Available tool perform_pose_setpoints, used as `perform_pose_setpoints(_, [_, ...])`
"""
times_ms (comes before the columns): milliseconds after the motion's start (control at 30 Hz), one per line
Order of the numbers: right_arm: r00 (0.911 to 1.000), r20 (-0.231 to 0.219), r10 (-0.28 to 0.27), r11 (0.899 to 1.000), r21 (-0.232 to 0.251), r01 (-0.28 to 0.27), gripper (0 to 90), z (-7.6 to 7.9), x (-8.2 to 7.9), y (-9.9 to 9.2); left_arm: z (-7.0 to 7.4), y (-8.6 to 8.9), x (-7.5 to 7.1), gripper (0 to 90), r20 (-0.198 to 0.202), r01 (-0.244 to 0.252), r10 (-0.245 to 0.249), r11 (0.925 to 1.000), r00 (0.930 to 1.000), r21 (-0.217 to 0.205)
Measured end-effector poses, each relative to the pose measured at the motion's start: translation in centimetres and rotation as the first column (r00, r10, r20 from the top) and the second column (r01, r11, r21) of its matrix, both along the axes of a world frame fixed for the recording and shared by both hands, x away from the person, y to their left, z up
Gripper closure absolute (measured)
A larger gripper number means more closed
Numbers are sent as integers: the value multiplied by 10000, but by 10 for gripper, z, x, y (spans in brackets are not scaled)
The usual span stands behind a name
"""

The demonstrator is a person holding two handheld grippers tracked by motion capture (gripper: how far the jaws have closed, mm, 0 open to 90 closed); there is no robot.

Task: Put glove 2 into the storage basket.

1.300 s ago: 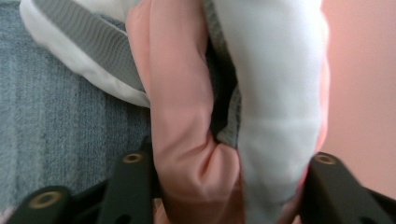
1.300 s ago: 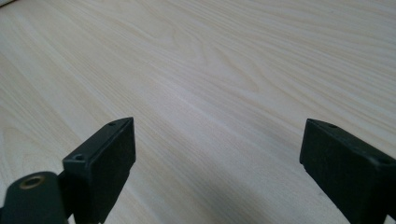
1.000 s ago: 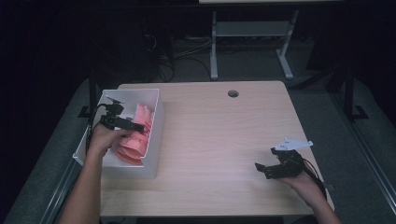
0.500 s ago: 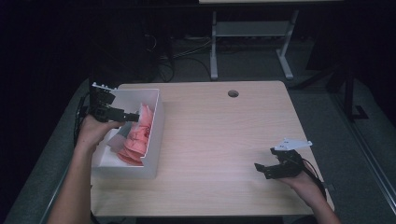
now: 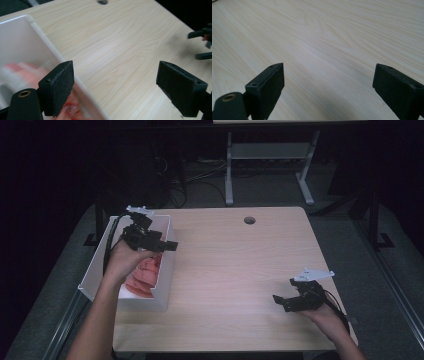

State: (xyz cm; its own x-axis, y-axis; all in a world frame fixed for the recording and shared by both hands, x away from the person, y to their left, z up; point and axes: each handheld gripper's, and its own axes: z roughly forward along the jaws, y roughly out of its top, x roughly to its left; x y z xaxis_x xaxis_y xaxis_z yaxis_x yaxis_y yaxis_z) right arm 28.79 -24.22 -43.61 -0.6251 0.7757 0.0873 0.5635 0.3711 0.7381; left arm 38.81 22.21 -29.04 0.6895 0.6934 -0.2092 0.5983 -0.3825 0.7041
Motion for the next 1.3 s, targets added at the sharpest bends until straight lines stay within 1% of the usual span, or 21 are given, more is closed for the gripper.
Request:
perform_pose_setpoints(133, [10000,5,2,10000,3,-2,100,-1,0,0,0,-19,-5,145,146,288,-288,9996,9995,16])
perform_pose_setpoints(233, [10000,7,21,10000,-4,-21,100,0,0,0,-2,-32,-8,145,190,454,-453,9990,9988,-25])
perform_pose_setpoints(267, [10000,4,26,10000,-18,-26,100,0,0,0,-3,-37,-9,145,196,576,-576,9983,9981,27])
perform_pose_setpoints(367, [10000,-7,16,10000,-21,-16,100,-1,0,0,-7,-47,-11,145,239,696,-698,9975,9973,73])
perform_pose_setpoints(533, [10000,-12,18,10000,-33,-18,100,-1,0,0,-14,-66,-18,145,252,1057,-1060,9943,9940,124])
perform_pose_setpoints(733, [10000,1,31,10000,-51,-31,100,-1,0,0,-23,-86,-25,146,144,1421,-1424,9897,9897,203])
perform_pose_setpoints(800, [10000,7,25,10000,-54,-25,100,-1,0,0,-26,-92,-28,146,122,1573,-1577,9871,9874,291])
perform_pose_setpoints(833, [10000,5,25,10000,-53,-25,100,-1,0,0,-28,-95,-29,145,101,1712,-1717,9844,9851,405])
perform_pose_setpoints(933, [10000,6,45,10000,-61,-44,100,-2,0,1,-35,-104,-34,146,18,1801,-1804,9827,9836,429])
perform_pose_setpoints(967, [10000,9,50,10000,-67,-50,100,-2,0,1,-37,-107,-35,146,-16,1926,-1928,9798,9812,543])
perform_pose_setpoints(1033, [10000,12,54,10000,-68,-54,100,-2,0,1,-42,-112,-37,146,-9,2027,-2030,9774,9792,608])
perform_pose_setpoints(1067, [10000,18,56,10000,-70,-56,100,-2,0,1,-45,-115,-39,146,-50,2128,-2129,9747,9771,685])
perform_pose_setpoints(1100, [10000,18,62,10000,-67,-62,100,-2,0,1,-48,-118,-40,146,-44,2116,-2118,9749,9773,700])
perform_pose_setpoints(1133, [10000,18,64,10000,-69,-64,100,-2,0,1,-50,-119,-41,146,-65,2216,-2219,9717,9751,811])
perform_pose_setpoints(1233, [10000,30,72,10000,-59,-71,100,-2,0,1,-59,-125,-44,146,-192,2310,-2302,9693,9729,842])
perform_pose_setpoints(1300, [9999,43,90,9999,-70,-90,100,-2,0,1,-65,-128,-45,146,-218,2441,-2432,9643,9697,1024])
